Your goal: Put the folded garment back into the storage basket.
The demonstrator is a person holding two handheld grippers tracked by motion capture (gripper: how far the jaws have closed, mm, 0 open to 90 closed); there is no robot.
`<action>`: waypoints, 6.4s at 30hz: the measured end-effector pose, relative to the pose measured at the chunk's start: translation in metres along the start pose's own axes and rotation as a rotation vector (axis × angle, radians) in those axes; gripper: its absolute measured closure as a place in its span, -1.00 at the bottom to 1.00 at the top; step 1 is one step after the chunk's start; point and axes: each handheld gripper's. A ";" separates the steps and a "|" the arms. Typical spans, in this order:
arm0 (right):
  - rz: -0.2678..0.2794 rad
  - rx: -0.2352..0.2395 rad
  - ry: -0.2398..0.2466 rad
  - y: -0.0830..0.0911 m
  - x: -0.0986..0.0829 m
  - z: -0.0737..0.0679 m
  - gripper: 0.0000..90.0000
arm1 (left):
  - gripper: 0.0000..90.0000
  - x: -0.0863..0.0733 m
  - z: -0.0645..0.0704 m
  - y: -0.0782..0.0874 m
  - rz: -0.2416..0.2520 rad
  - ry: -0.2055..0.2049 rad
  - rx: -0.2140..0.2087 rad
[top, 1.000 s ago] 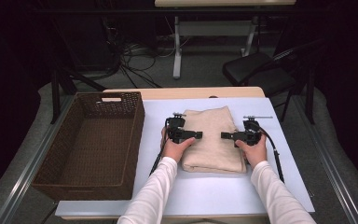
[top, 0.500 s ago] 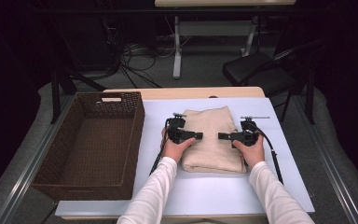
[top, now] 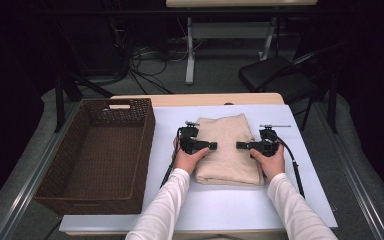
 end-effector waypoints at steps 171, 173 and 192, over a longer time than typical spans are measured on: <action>0.129 0.077 -0.054 0.084 0.076 -0.061 0.58 | 0.16 0.060 0.055 0.079 0.160 -0.060 -0.024; 0.129 0.079 -0.054 0.085 0.076 -0.062 0.58 | 0.16 0.060 0.057 0.082 0.158 -0.064 -0.022; 0.145 0.102 -0.011 0.123 0.087 -0.089 0.57 | 0.16 0.065 0.088 0.122 0.183 -0.084 -0.003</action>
Point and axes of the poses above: each handheld gripper's, and its own axes: y roughly backward along the jaws, x roughly out of its top, z roughly to its right, and after that the axes turned 11 degrees about -x, right-handed
